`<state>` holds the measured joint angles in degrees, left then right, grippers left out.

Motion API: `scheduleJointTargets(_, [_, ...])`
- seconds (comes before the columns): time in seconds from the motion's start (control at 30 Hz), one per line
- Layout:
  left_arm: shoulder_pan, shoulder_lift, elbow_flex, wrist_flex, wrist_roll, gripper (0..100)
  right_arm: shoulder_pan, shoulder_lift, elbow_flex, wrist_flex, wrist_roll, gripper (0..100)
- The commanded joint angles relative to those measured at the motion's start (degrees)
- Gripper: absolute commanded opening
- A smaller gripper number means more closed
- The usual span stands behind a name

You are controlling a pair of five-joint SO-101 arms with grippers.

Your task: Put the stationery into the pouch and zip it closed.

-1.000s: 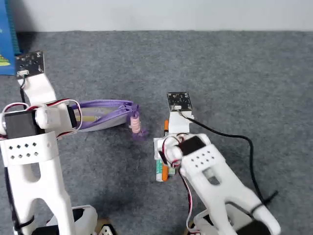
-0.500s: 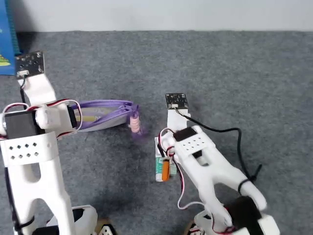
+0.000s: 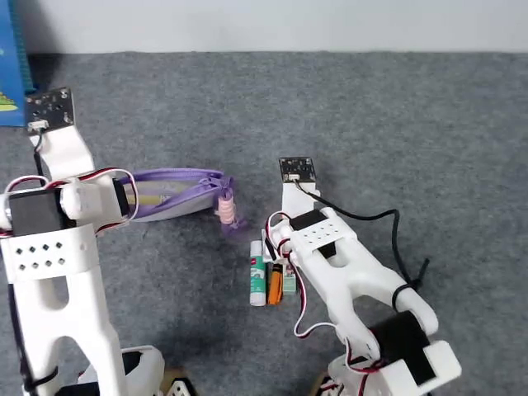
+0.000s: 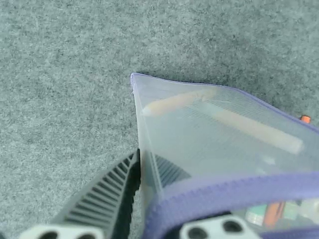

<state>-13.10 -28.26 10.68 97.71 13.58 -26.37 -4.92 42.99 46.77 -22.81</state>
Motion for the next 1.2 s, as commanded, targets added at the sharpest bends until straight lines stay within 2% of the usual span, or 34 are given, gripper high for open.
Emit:
scheduleJointTargets(0.0, [0.0,-1.14,0.13,-1.49,-0.79,1,2.07,-1.19,-3.6,1.01,1.23,4.6])
scheduleJointTargets(0.17, [0.0,-1.14,0.13,-1.49,-0.79,1,3.91,-7.96,-3.69,5.49,3.16,3.7])
scheduleJointTargets(0.43, [0.0,-1.14,0.13,-1.49,-0.79,1,3.91,-28.79,-3.6,15.87,5.27,3.6])
scheduleJointTargets(0.6, [0.0,-1.23,0.13,-1.49,-0.79,1,3.91,-36.7,-0.79,16.75,8.62,3.6])
scheduleJointTargets(0.77, [0.0,-1.32,0.13,-1.41,-0.79,1,3.74,-34.07,4.4,12.09,8.62,6.4])
scheduleJointTargets(0.97, [0.0,-1.14,0.22,-1.41,-0.7,1,-1.27,-25.27,5.71,8.04,5.8,24.0])
scheduleJointTargets(1.17, [0.0,-1.14,0.22,-1.41,-0.7,1,-7.34,-19.12,2.2,7.34,3.16,23.9])
